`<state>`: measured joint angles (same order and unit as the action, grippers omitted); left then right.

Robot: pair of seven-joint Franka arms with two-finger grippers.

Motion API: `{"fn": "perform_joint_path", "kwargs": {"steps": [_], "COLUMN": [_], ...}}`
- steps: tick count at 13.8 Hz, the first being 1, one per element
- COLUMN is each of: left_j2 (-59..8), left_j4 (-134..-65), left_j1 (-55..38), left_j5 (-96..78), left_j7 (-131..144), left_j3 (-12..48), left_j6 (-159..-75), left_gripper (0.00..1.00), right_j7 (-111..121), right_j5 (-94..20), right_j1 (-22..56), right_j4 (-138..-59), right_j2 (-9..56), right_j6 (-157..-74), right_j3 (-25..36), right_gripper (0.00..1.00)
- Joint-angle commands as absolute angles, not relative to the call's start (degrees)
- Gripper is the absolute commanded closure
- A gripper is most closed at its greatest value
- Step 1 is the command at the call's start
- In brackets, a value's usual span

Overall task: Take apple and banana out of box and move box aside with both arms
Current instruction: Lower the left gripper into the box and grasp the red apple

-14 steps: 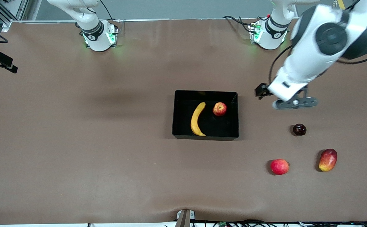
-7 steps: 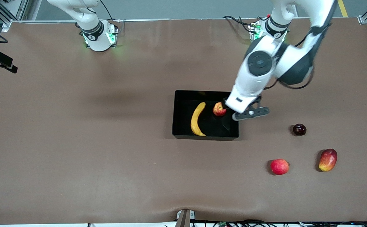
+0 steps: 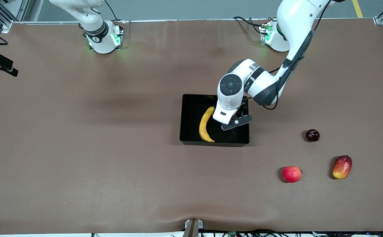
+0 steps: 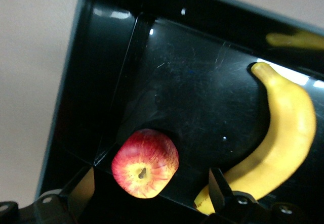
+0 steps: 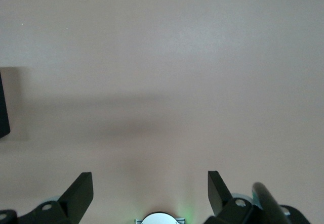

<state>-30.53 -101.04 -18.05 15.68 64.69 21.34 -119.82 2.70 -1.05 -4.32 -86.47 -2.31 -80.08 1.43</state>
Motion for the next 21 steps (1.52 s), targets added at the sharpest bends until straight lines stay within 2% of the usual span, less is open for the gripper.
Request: {"fn": "perform_joint_path", "kwargs": {"steps": [1,11,12,14,16,17,19,21], "left_j2": [-31.4,-36.6,-36.6,-36.4,-35.9,-35.1,-33.0,-31.9], "left_j4": [-102.0,-102.2,-102.1,-101.9,-101.5,-101.2,-99.3,-93.5], "left_j1": [-18.3,-18.9,-18.9,-18.8,-18.7,-18.7,-18.5,-17.9], "left_j5": [19.4,22.8,22.8,22.6,22.6,22.7,22.8,22.1], "left_j7": [68.9,76.4,76.4,76.3,75.9,75.8,75.2,72.2], "left_j3": [21.4,21.4,21.4,21.4,21.4,21.4,21.4,21.4], "left_j6": [-120.5,-122.3,-122.3,-122.3,-121.7,-121.6,-119.1,-111.6], "left_gripper": [0.00,0.00,0.07,0.60,0.93,1.00,1.00,1.00], "right_j7": [3.1,3.1,3.1,3.1,3.1,3.1,3.1,3.1], "right_j5": [-0.8,-0.8,-0.8,-0.8,-0.8,-0.8,-0.8,-0.8], "right_j1": [-5.1,-5.1,-5.1,-5.1,-5.1,-5.1,-5.1,-5.2], "right_j4": [-85.9,-85.9,-85.9,-85.9,-85.9,-85.9,-85.9,-85.9], "right_j2": [-2.1,-2.1,-2.1,-2.1,-2.1,-2.1,-2.1,-2.1], "right_j6": [-79.5,-79.5,-79.5,-79.5,-79.5,-79.5,-79.5,-79.5], "right_j3": [1.1,1.1,1.1,1.1,1.1,1.1,1.1,1.1], "right_gripper": [0.00,0.00,0.00,0.00,0.00,0.00,0.00,0.00]}}
